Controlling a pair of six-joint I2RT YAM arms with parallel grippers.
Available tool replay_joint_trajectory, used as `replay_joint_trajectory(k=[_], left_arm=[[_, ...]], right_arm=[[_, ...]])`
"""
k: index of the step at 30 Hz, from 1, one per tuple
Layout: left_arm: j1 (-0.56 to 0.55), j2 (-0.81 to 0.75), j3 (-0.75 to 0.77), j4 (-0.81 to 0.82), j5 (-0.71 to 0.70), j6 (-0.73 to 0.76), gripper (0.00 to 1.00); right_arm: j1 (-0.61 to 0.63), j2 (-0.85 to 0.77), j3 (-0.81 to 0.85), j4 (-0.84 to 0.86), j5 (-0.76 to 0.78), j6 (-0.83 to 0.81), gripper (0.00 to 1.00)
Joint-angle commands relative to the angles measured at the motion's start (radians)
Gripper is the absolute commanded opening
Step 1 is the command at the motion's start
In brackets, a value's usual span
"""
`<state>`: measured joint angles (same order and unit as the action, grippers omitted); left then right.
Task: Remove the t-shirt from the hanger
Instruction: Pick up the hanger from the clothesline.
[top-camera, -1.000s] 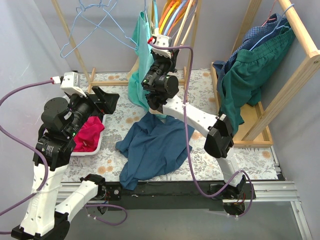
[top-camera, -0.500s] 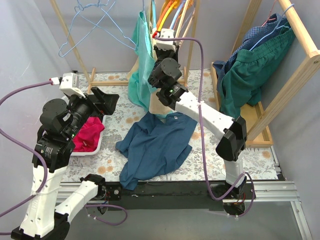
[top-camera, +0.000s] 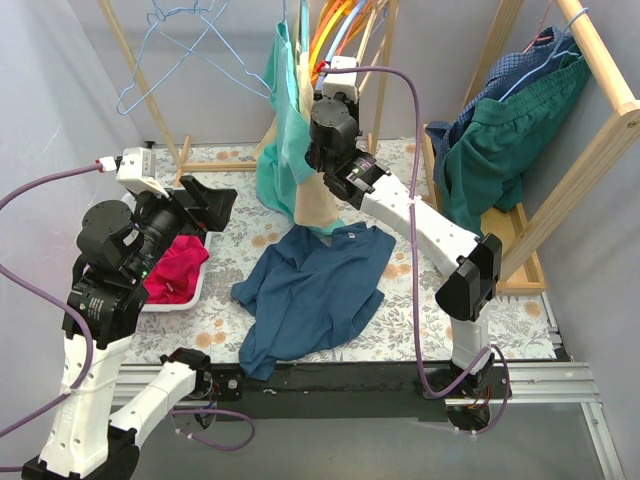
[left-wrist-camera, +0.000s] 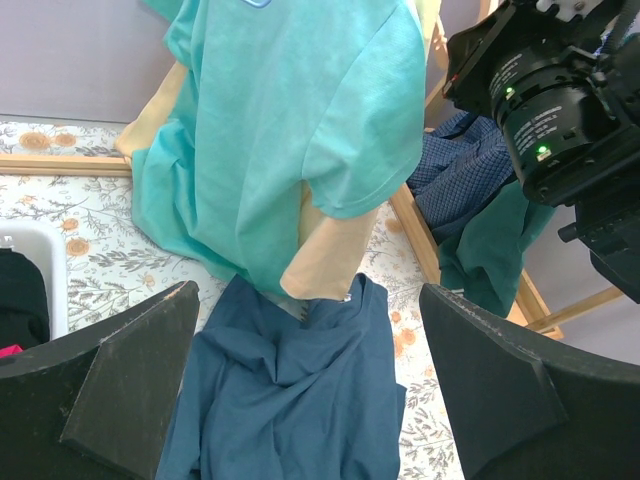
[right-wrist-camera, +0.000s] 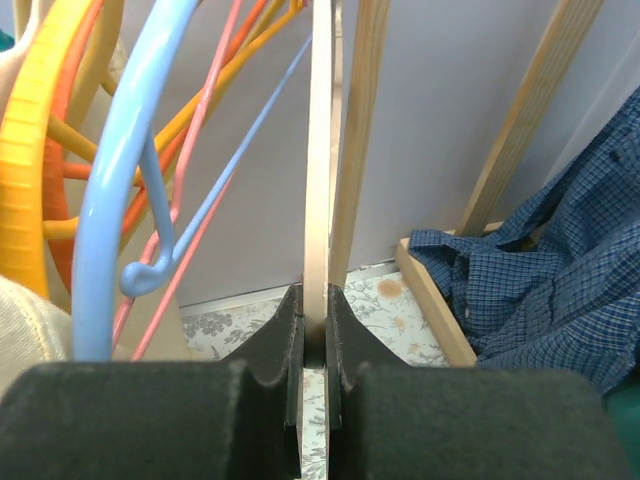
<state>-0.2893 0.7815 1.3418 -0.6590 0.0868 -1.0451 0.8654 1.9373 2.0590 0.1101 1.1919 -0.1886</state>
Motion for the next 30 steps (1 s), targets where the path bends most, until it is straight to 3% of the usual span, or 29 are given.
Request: replay_joint_trajectory(k=[1,9,12,13,16,20,25,30], left_arm=[[0.002,-0.007,0.011,-0.011,0.008,-0.003,0.93],[0.002,-0.005,0.007,-0.011,0.004,-0.003,0.93],[0.002,-0.002,0.005,-0.010,0.004,-0.001,0.93],[0.002,-0.002,0.007,-0.008,0.002,0.000,0.93],[0.002,0.001,0.003,-0.004,0.001,0.000,0.95],[0.002,0.002,-0.004,0.006,0.004,0.005,0.98],[0.002,0.010,-0.044,0.007,0.068,0.025,0.98],[0.002,0.033,-0.244,0.033,0.132,-0.018,0.98]], right_arm=[[-0.032,-0.049,0.035,-0.174,-0.078,0.178,0.01],[-0.043,-0.093,-0.049,-0.224,-0.083,0.247,0.01],[-0.040,-0.145,-0.100,-0.207,-0.084,0.247,0.30],[-0.037,-0.174,-0.132,-0.185,-0.086,0.241,0.50],[-0.025,-0.219,-0.172,-0.159,-0.087,0.200,0.67],[0.006,-0.274,-0.216,-0.170,-0.098,0.163,0.77],[0.052,-0.432,-0.361,-0.190,-0.127,0.156,0.82],[0.063,-0.638,-0.596,-0.303,-0.235,0.299,0.83]])
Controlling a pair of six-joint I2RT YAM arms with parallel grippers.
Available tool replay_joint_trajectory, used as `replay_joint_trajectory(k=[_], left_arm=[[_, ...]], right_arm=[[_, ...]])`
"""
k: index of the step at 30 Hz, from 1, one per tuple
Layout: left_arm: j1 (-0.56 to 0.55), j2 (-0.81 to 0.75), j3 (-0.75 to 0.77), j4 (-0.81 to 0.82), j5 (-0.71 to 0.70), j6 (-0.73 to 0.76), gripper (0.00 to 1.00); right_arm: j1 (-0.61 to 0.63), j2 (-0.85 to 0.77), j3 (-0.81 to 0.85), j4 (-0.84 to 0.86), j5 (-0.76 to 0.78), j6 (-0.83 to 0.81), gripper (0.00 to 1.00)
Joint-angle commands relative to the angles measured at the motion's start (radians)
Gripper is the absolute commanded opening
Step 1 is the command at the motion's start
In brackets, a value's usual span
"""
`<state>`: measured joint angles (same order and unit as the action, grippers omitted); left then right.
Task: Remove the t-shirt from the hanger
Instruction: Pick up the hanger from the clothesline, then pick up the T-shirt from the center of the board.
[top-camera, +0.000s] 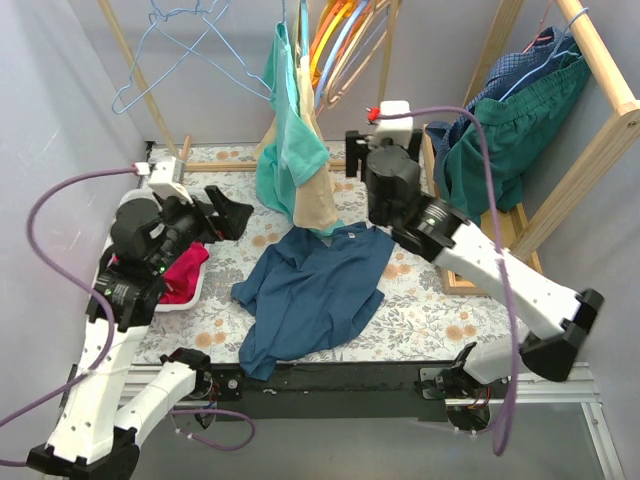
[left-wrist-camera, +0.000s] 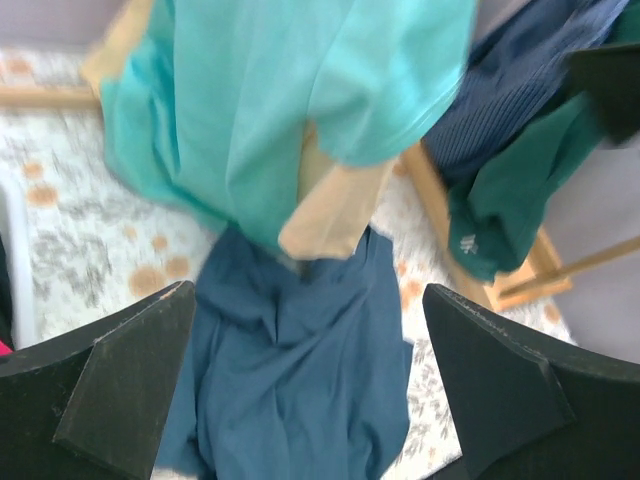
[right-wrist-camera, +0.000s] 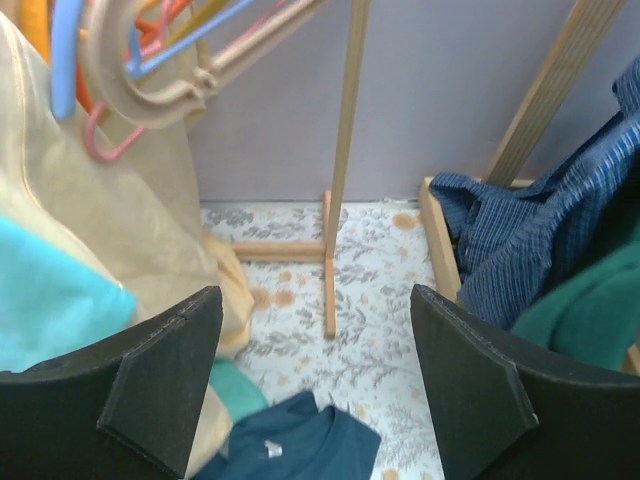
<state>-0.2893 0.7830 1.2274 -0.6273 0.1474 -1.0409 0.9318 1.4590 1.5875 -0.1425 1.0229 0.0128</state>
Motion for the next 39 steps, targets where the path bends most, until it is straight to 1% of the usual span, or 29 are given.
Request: replay_joint_trajectory(k=[1,2,3,4,7,9,10,11,13,14,15,16,17,21,22,23,25,26,27,30,32,33,36,37,38,39], left_arm=[[0.002,0.036,-0.166,0.020,0.086,-0.033,0.98],[0.002,0.039,-0.201,0.043,0.099,-0.050,0.98],[0.001,0.041,-0.279,0.091,0.128,-0.080,0.98],[0.002,0.042,-0.313,0.118,0.150,-0.103,0.98],[-0.008,0.064,-0.457,0.224,0.214,-0.181,0.98],[-0.059,0.084,-0.512,0.297,0.209,-0.214,0.98],[-0.089,0.093,-0.560,0.316,0.163,-0.235,0.98],[-0.165,0.105,-0.574,0.333,0.131,-0.248,0.98],[-0.252,0.169,-0.588,0.362,0.045,-0.266,0.98],[-0.310,0.197,-0.586,0.371,0.035,-0.286,0.98],[-0.333,0.238,-0.586,0.388,0.014,-0.291,0.98],[-0.356,0.255,-0.585,0.397,-0.040,-0.294,0.98],[-0.387,0.269,-0.588,0.405,-0.061,-0.297,0.98],[-0.421,0.341,-0.597,0.465,-0.095,-0.289,0.98],[-0.430,0.379,-0.597,0.465,-0.118,-0.289,0.98],[-0.454,0.404,-0.595,0.466,-0.185,-0.288,0.98],[-0.485,0.449,-0.591,0.472,-0.268,-0.284,0.98],[-0.514,0.503,-0.588,0.474,-0.305,-0.281,0.98],[-0.527,0.528,-0.586,0.486,-0.390,-0.277,0.98],[-0.565,0.656,-0.568,0.482,-0.518,-0.281,0.98],[-0.579,0.715,-0.559,0.471,-0.537,-0.291,0.98],[-0.580,0.776,-0.554,0.456,-0.543,-0.298,0.98],[-0.593,0.838,-0.551,0.427,-0.551,-0.338,0.98],[-0.594,0.841,-0.562,0.422,-0.542,-0.347,0.94],[-0.596,0.837,-0.571,0.420,-0.536,-0.364,0.79],[-0.596,0.826,-0.580,0.420,-0.528,-0.370,0.56]], right_arm=[[-0.004,-0.225,-0.154,-0.069,-0.076,0.113,0.84],[-0.004,-0.253,-0.187,-0.083,-0.095,0.131,0.84],[-0.004,-0.281,-0.234,-0.097,-0.104,0.153,0.84],[-0.004,-0.325,-0.256,-0.139,-0.110,0.168,0.84],[-0.004,-0.382,-0.323,-0.225,-0.112,0.226,0.83],[-0.004,-0.397,-0.349,-0.262,-0.110,0.252,0.83],[-0.004,-0.411,-0.369,-0.276,-0.113,0.274,0.83],[-0.004,-0.416,-0.380,-0.299,-0.118,0.285,0.83],[-0.004,-0.434,-0.392,-0.316,-0.124,0.302,0.83],[-0.004,-0.443,-0.405,-0.324,-0.127,0.305,0.83],[-0.004,-0.460,-0.411,-0.327,-0.130,0.309,0.83],[-0.004,-0.471,-0.420,-0.327,-0.135,0.311,0.83],[-0.004,-0.480,-0.437,-0.322,-0.153,0.314,0.83],[-0.004,-0.532,-0.469,-0.322,-0.181,0.317,0.82],[-0.004,-0.537,-0.472,-0.324,-0.182,0.317,0.82],[-0.004,-0.545,-0.475,-0.325,-0.187,0.317,0.82],[-0.004,-0.555,-0.475,-0.325,-0.190,0.305,0.82],[-0.004,-0.560,-0.474,-0.325,-0.198,0.302,0.82],[-0.004,-0.565,-0.472,-0.325,-0.201,0.297,0.82],[-0.004,-0.568,-0.475,-0.319,-0.208,0.286,0.82],[-0.004,-0.569,-0.477,-0.312,-0.216,0.276,0.82],[-0.005,-0.571,-0.477,-0.313,-0.216,0.274,0.82],[-0.004,-0.575,-0.488,-0.295,-0.219,0.262,0.81],[-0.004,-0.575,-0.488,-0.292,-0.218,0.262,0.81],[-0.005,-0.575,-0.486,-0.287,-0.218,0.260,0.81],[-0.004,-0.572,-0.486,-0.284,-0.218,0.260,0.80]])
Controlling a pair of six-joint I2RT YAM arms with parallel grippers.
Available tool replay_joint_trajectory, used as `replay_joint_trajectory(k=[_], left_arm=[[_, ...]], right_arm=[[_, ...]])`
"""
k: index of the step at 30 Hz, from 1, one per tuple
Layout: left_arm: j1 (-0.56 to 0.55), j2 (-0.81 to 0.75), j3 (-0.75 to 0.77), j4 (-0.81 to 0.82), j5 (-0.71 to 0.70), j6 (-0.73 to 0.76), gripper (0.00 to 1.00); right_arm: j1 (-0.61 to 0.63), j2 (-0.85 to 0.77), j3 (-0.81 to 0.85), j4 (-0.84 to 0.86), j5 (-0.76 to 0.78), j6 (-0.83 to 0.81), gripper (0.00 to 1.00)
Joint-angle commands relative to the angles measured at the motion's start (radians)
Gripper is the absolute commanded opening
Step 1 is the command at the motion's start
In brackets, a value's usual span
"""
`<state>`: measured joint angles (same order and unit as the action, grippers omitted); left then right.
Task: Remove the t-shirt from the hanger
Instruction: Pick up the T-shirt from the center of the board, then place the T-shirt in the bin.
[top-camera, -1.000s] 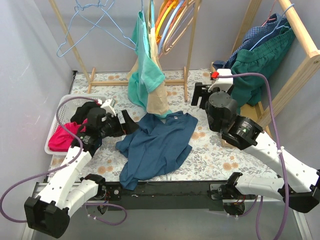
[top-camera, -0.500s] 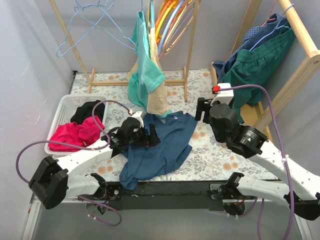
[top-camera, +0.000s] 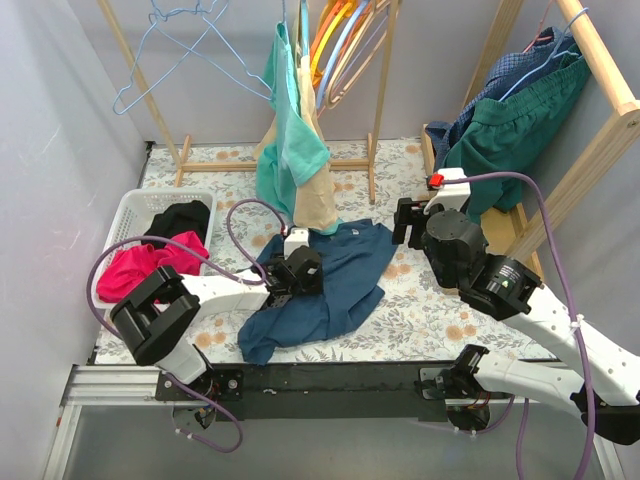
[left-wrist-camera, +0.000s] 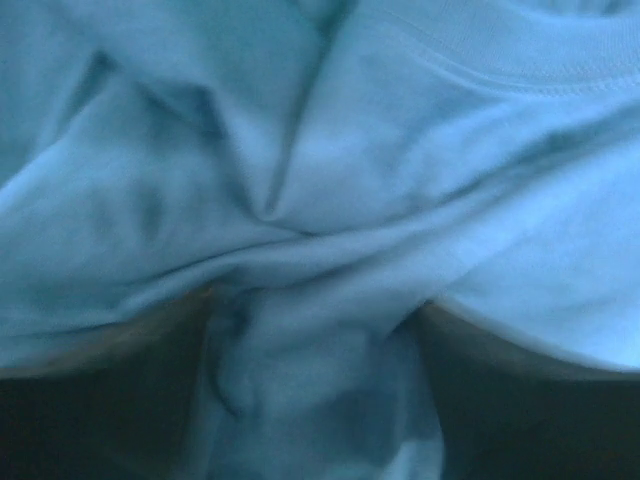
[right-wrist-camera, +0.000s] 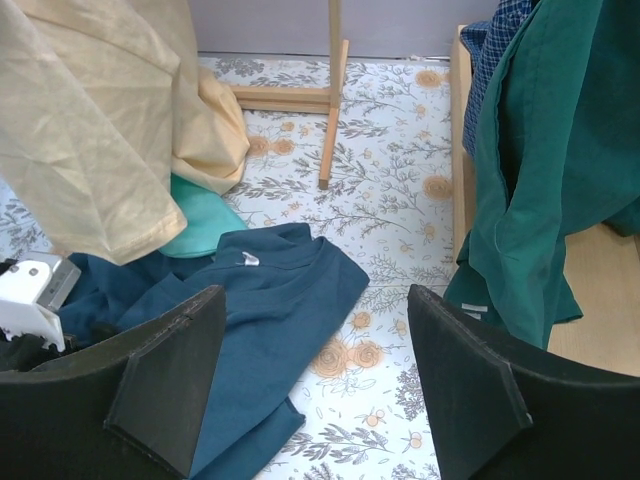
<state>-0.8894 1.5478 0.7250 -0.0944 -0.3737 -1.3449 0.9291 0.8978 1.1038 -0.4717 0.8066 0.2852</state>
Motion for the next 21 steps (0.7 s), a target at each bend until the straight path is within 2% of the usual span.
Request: replay_joint_trajectory(k=[1,2,3,7,14,18,19,21], left_arm=[[0.004,0.025,-0.090,-0.113,-0.010,-0.068,0.42],[0.004,0.002,-0.104,-0.114,-0.019,-0.068,0.26],[0.004,-0.029,-0.108,-0.129,-0.028,-0.069,0.00],[0.006,-0.164,-0.078,-0.209,-0.065,-0.053,0.00],[0.070,-0.420,0.129,-0.441,-0.140,0.036,0.00],[0.234,-0.506,0.261,-0.459,-0.055,0.125,0.00],[0.312,-0.515,0.290,-0.462,-0.042,0.163,0.00],[0.372,-0.515,0.355,-0.495,-0.028,0.197,0.00]], right_arm=[[-0.001,-0.008,-0.001,0.047,0.000,-0.012,0.80],[-0.001,-0.005,0.004,0.045,0.005,-0.009,0.80],[-0.001,0.001,0.005,0.042,0.006,-0.008,0.80],[-0.001,0.010,0.011,0.033,0.000,0.002,0.80],[-0.001,-0.016,0.001,0.041,-0.024,0.020,0.78],[-0.001,-0.010,-0.001,0.056,-0.027,0.020,0.78],[-0.001,-0.005,0.008,0.058,-0.030,0.017,0.78],[-0.001,0.013,0.022,0.053,-0.033,0.011,0.78]])
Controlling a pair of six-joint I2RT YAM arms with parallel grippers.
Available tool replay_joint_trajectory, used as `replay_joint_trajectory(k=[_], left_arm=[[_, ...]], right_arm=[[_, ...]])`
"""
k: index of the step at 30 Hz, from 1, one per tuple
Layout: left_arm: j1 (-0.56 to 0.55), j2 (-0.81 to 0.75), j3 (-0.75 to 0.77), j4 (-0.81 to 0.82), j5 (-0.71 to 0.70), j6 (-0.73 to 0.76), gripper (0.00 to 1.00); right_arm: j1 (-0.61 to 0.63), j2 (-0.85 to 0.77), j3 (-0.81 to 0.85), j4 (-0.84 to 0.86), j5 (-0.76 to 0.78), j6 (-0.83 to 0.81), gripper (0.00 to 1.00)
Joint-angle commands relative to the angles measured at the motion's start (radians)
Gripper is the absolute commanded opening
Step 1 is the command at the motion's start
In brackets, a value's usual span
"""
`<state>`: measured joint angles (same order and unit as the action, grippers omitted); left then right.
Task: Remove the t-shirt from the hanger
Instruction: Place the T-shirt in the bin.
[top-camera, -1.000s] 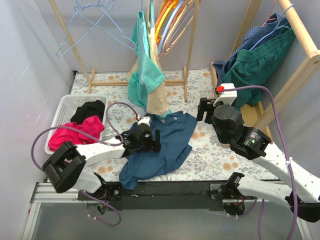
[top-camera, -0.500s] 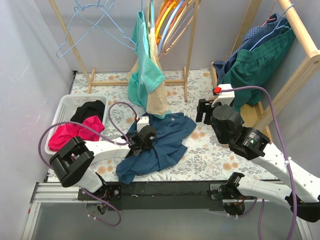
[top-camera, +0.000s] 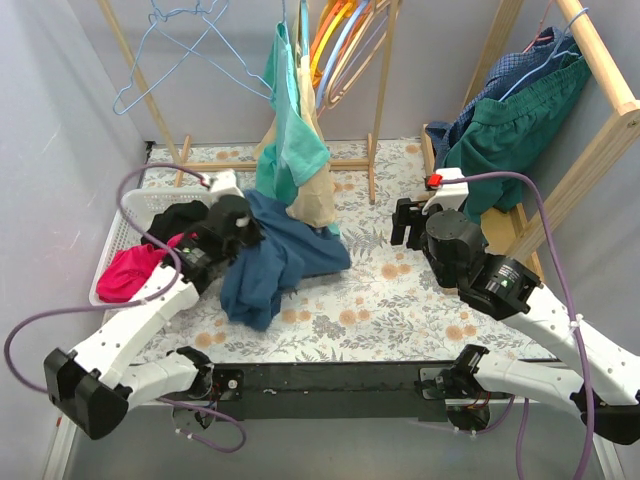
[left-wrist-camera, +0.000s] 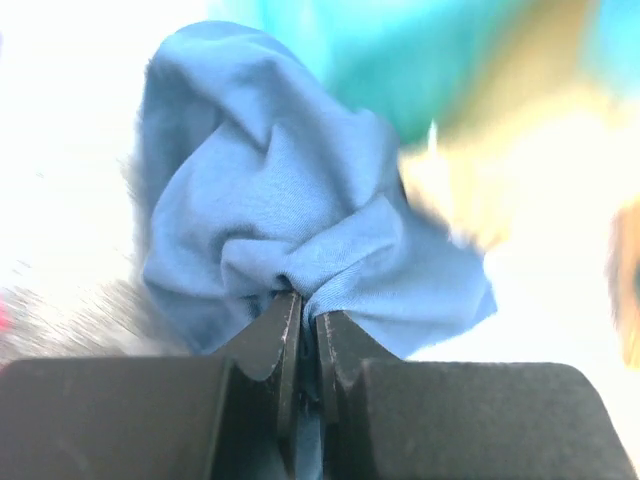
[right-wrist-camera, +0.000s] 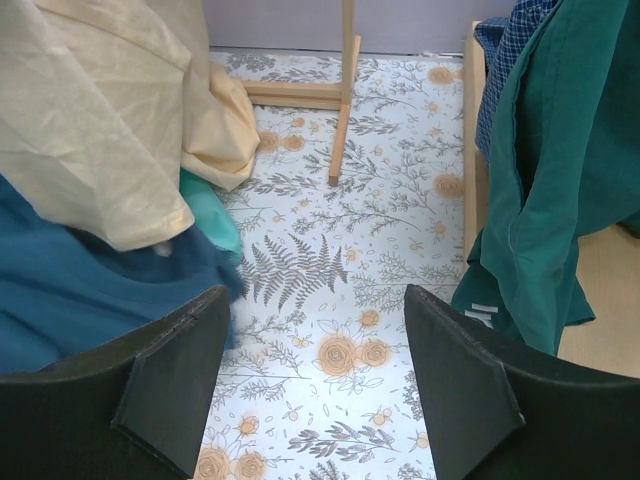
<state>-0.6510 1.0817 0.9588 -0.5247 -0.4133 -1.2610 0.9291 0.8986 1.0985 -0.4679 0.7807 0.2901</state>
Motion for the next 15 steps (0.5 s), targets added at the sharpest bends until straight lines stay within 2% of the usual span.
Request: replay_joint_trajectory(k=[1,6,7,10,15], left_arm=[[0.180,-0.046,0.194,-0.075,0.013,0.127,0.00],[0.275,-0.017,0.382,-0.129,-0.041,0.235,0.00],[0.325,-0.008,0.403,-0.129,-0.038,0.254,0.00],[0.449,0.029,0.495,-0.136,0.004,0.301,0.00],[0.643,0.090,0.659,-0.152,0.151,0.324,0.00]], right_arm=[[-0.001,0.017,0.038,0.049,-0.008,0.001,0.78],[-0.001,0.037,0.052,0.055,-0.017,-0.008,0.78],[-0.001,0.039,0.052,0.058,-0.024,-0.008,0.78],[-0.001,0.043,0.052,0.067,-0.032,-0.016,0.78],[-0.001,0.074,0.072,0.068,-0.049,-0.028,0.78]])
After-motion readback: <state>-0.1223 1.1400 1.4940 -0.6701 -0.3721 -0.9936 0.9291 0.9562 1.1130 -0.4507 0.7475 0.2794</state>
